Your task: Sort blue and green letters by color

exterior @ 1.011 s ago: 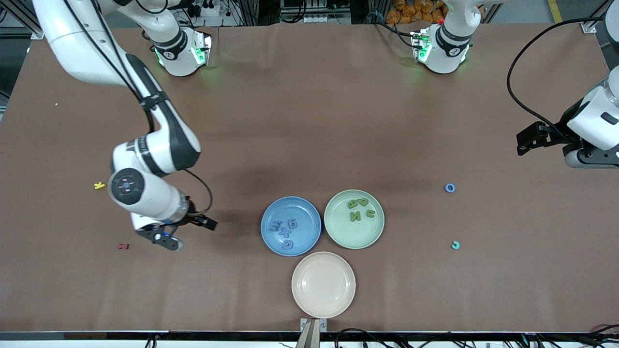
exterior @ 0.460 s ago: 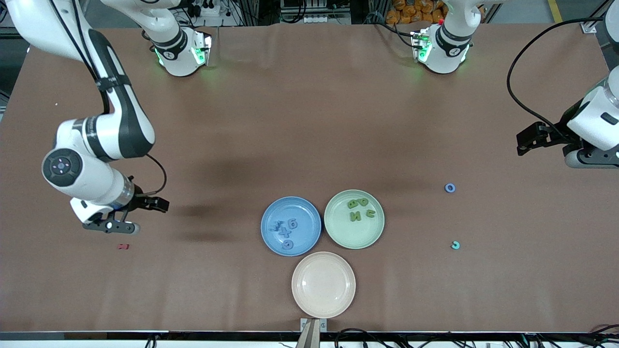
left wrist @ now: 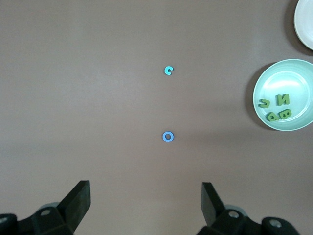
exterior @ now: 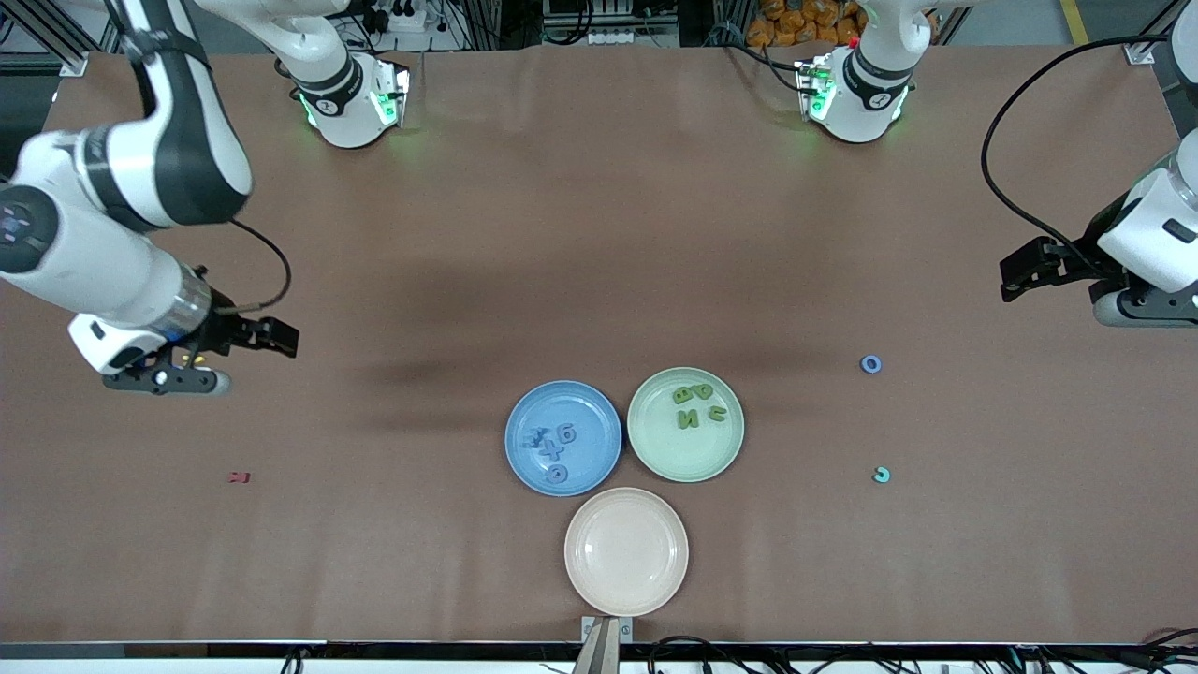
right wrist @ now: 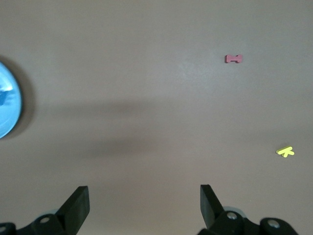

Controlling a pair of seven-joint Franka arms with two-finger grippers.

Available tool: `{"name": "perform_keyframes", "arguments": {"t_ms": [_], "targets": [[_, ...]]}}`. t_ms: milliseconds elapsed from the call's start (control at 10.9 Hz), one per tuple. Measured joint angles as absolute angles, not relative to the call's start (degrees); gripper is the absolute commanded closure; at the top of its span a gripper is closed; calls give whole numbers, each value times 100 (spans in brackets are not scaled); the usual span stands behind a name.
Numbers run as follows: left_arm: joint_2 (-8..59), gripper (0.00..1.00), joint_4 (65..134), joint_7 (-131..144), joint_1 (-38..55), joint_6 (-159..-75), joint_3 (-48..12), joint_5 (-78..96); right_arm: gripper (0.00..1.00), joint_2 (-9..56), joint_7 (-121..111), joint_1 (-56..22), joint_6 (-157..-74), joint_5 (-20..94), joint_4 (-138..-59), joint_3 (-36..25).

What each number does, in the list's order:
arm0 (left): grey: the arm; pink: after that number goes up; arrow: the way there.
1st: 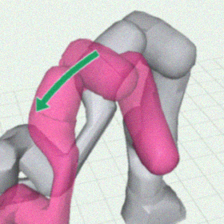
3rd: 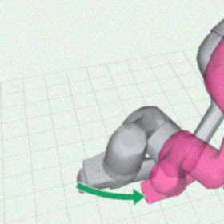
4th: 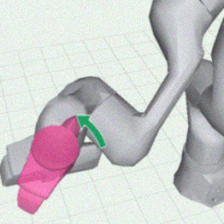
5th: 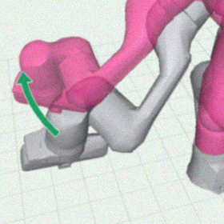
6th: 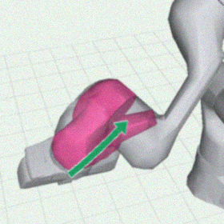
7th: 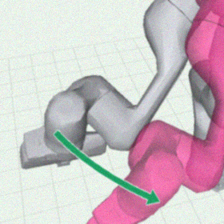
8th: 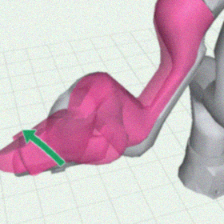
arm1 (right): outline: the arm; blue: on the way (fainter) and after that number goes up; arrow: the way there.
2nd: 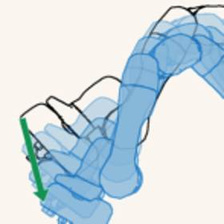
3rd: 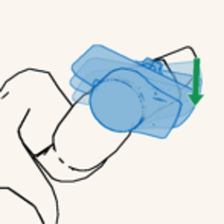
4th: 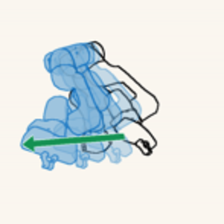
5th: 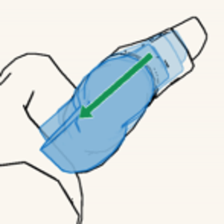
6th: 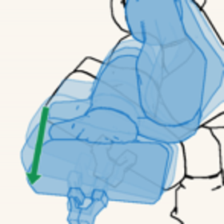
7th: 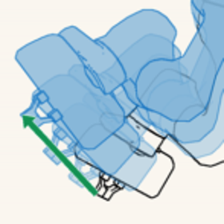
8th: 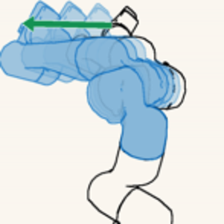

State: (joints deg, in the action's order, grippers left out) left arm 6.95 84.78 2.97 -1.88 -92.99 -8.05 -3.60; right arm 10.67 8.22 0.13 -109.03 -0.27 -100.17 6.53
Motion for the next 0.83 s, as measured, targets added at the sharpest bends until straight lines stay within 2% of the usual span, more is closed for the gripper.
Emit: {"name": "perform_keyframes", "arguments": {"t_ms": [276,827], "targets": [[695,0,8478,297,-190,-9300,-806,-360,0,695,38,15,-10305,313,-9872,263],[695,0,8479,297,-190,-9300,-807,-360,0,590,-51,30,-9722,219,-9107,115]]}}
